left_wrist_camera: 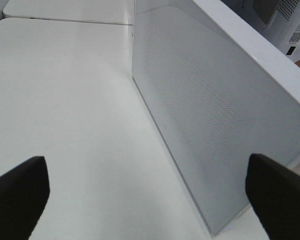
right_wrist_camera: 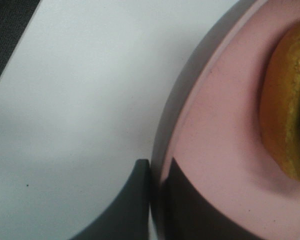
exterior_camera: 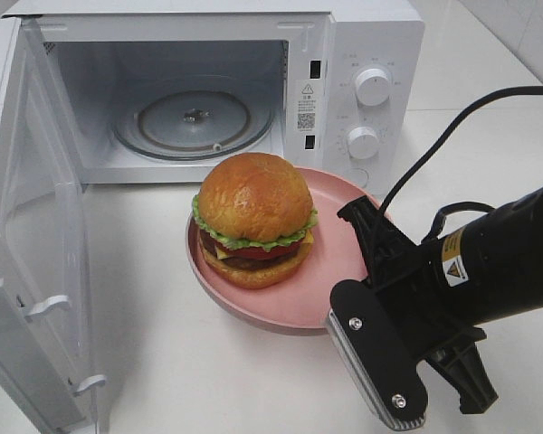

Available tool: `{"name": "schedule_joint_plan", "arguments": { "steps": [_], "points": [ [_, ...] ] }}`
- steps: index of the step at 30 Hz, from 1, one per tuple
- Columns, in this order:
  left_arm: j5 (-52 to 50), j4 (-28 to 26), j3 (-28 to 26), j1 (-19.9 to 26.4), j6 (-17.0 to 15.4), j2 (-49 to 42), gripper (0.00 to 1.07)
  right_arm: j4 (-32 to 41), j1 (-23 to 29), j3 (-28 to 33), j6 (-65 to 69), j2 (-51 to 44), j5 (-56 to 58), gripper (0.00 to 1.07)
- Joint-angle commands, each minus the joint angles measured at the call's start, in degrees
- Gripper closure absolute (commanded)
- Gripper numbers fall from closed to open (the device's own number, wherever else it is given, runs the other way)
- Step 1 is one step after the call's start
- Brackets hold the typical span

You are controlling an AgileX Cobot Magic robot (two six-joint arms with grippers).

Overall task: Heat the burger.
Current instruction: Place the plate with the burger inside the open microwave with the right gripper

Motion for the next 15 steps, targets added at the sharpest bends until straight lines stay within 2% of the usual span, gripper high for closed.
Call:
{"name": "schedule_joint_plan", "arguments": {
  "steps": [1, 8, 15],
  "points": [
    [0.2, -0.1, 0.1, -0.2, -0.1, -0.1, 0.07, 0.0, -0.3, -0.9, 0.2, 0.7, -4.6, 1.07],
    [0.2, -0.1, 0.1, -0.2, -0.1, -0.1, 0.07, -0.6, -0.3, -4.5, 0.2, 4.5, -4.7, 1.07],
    [0.2, -0.1, 0.1, -0.2, -0.1, -0.1, 0.07, -1.3, -0.3, -10.7, 0.4, 10.5, -4.7, 1.07]
  ]
}}
